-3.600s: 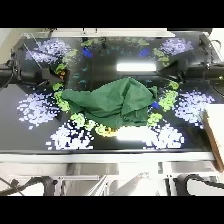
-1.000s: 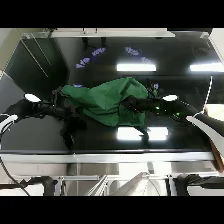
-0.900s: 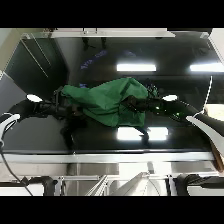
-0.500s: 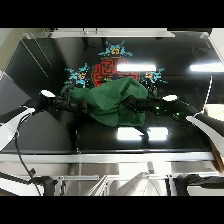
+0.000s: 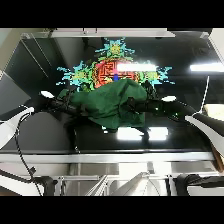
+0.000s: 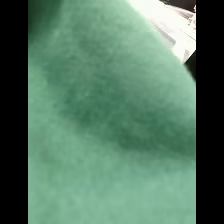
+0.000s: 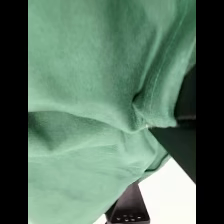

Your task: Fold the shirts.

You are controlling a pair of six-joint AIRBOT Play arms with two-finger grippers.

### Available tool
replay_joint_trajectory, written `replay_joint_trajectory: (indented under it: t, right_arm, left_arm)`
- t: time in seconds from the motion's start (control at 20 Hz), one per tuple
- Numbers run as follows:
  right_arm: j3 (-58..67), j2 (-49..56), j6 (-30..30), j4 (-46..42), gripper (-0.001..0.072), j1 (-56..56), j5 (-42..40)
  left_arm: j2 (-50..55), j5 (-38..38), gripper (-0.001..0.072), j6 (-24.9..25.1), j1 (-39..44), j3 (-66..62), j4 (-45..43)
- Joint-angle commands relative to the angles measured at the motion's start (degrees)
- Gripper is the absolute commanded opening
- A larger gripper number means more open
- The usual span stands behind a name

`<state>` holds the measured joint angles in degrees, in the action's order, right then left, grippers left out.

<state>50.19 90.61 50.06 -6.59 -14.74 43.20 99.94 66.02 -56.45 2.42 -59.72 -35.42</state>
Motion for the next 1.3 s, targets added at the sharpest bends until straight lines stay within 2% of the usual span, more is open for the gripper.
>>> replay_joint_trajectory:
  t: [0.0, 0.15, 0.3, 0.4, 0.5, 0.6, 0.7, 0.8, 0.9, 0.95, 1.05, 1.15, 1.25]
  right_arm:
    - [0.2, 0.0, -0.9, 0.0, 0.0013, 0.0, 1.7]
    - [1.4, -2.1, -2.4, -0.3, 0.0012, 0.3, 6.2]
    - [4.9, -10.9, -3.8, -1.7, 0.0011, 4.9, 15.7]
    - [9.8, -19.5, -3.8, -3.7, 0.0012, 11.3, 21.9]
    - [15.5, -29.9, -1.5, -3.7, 0.0012, 18.0, 25.3]
    - [20.4, -41.5, -0.1, -3.7, 0.0013, 22.1, 25.2]
    - [23.8, -52.5, -0.7, -5.0, 0.0013, 23.5, 19.9]
    - [24.6, -61.3, -0.5, -12.4, 0.0012, 23.5, 10.0]
    - [24.6, -64.9, 1.4, -17.6, 0.0013, 23.5, 6.1]
    - [24.5, -64.7, 2.6, -17.9, 0.0013, 23.5, 6.6]
    - [24.4, -60.2, 4.7, -17.5, 0.0013, 23.1, 10.6]
    - [23.7, -52.7, 7.0, -16.1, 0.0013, 23.1, 14.9]
    - [21.3, -44.4, 7.0, -15.3, 0.0013, 21.4, 15.8]
  left_arm:
    - [0.0, 2.0, 0.0016, 0.0, -1.2, -0.1, 1.2]
    - [-1.9, 6.5, 0.0016, 1.8, -1.3, -0.2, 4.8]
    - [-9.0, 19.6, 0.0014, 3.9, -2.9, -4.1, 14.0]
    - [-16.1, 29.2, 0.0014, 3.7, -5.8, -9.5, 25.6]
    - [-23.5, 36.7, 0.0013, 0.9, -9.4, -16.5, 40.2]
    - [-31.1, 38.5, 0.0015, -1.3, -12.6, -22.8, 53.2]
    - [-38.9, 37.3, 0.0015, -1.2, -16.5, -28.2, 58.6]
    - [-46.0, 32.2, 0.0015, -2.1, -22.9, -32.6, 51.0]
    - [-51.1, 25.2, 0.0016, -6.8, -29.7, -34.4, 37.2]
    - [-53.1, 22.4, 0.0017, -8.7, -32.5, -34.0, 30.4]
    - [-55.4, 20.4, 0.0023, -8.9, -34.8, -29.6, 25.4]
    - [-54.8, 18.9, 0.0024, -6.4, -33.3, -22.0, 23.4]
    - [-50.5, 17.6, 0.0024, -6.1, -28.3, -14.3, 18.3]
